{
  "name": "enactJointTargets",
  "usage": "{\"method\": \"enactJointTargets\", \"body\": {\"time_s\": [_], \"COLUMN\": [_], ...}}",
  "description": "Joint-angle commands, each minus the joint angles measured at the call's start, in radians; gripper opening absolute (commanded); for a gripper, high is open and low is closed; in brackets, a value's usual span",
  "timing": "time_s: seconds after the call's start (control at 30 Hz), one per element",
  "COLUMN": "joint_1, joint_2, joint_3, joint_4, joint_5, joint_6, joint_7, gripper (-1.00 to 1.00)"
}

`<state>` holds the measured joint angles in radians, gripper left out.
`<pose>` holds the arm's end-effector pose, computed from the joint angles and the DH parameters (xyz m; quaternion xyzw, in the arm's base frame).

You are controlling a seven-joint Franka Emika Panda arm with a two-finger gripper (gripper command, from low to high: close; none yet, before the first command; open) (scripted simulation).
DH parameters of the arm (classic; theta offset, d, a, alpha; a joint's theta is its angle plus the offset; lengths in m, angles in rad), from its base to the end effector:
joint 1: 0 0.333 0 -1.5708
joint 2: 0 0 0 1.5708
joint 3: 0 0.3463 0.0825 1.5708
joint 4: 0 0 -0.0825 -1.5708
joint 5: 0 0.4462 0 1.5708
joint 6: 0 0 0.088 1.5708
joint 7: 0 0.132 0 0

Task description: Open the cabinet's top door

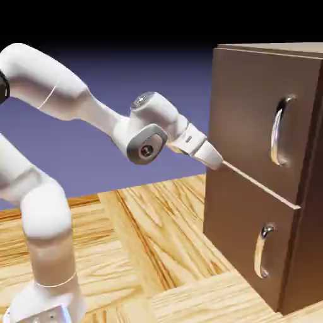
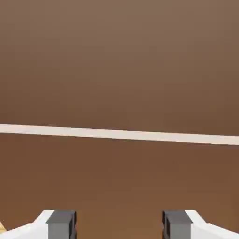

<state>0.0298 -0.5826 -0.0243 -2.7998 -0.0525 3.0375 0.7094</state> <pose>0.4407 0.0067 0.4389 -0.8682 0.2954 -0.3756 0.1339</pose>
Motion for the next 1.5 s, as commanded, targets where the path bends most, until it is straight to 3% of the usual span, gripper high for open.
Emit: {"method": "enactJointTargets", "body": {"time_s": [0.0,1.47], "joint_1": [0.015,0.665], "joint_2": [-0.010,-0.469], "joint_3": [-0.020,-0.906], "joint_4": [0.008,0.381], "joint_5": [-0.044,-1.957], "joint_6": [0.000,0.019], "joint_7": [-0.026,-1.179], "gripper": [0.00,0.00]}}
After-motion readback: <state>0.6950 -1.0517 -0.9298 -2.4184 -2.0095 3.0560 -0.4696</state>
